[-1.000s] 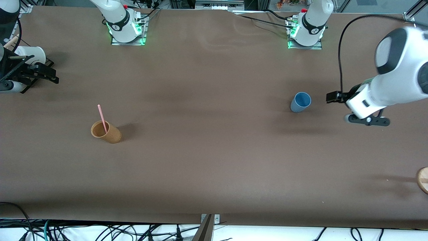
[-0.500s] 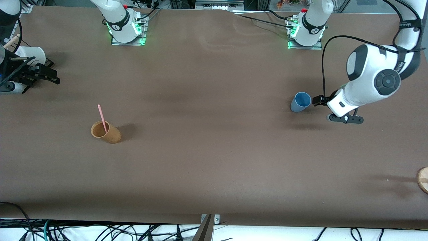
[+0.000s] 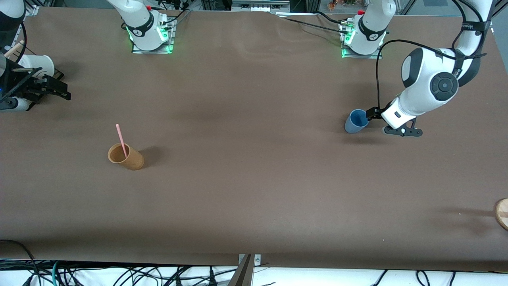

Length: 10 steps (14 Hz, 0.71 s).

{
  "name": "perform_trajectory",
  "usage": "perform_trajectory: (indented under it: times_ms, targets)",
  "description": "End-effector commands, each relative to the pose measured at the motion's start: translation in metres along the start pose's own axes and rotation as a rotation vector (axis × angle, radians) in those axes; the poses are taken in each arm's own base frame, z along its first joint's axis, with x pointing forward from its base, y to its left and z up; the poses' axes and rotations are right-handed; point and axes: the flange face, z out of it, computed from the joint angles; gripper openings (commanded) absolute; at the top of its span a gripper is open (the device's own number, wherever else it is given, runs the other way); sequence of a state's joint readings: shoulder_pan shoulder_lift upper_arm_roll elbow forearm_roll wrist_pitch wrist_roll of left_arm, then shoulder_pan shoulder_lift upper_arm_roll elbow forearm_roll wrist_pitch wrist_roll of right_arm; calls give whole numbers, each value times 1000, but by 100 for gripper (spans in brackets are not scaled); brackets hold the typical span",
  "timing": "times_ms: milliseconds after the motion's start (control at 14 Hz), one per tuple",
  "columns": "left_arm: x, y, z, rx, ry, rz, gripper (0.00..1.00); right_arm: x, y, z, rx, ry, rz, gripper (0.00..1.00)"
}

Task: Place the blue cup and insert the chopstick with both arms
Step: 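Reach the left gripper down to the light blue cup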

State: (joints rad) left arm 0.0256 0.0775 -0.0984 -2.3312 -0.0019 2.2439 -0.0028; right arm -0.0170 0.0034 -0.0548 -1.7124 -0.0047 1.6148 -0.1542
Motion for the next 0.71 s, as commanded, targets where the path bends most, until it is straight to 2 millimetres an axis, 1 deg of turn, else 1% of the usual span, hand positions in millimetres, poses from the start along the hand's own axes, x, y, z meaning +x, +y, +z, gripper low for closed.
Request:
perform_trajectory:
  times_ms: [0, 357, 571, 643]
  targets:
    - [-18, -1, 12, -10, 37, -21, 100, 0, 1, -6, 8, -2, 8, 100]
    - [-24, 7, 26, -20, 45, -40, 100, 0, 1, -6, 8, -2, 8, 100]
    - [-23, 9, 30, -32, 50, -56, 100, 0, 1, -6, 8, -2, 8, 100]
    - [-23, 13, 34, -31, 51, -51, 100, 0, 2, -6, 8, -2, 8, 100]
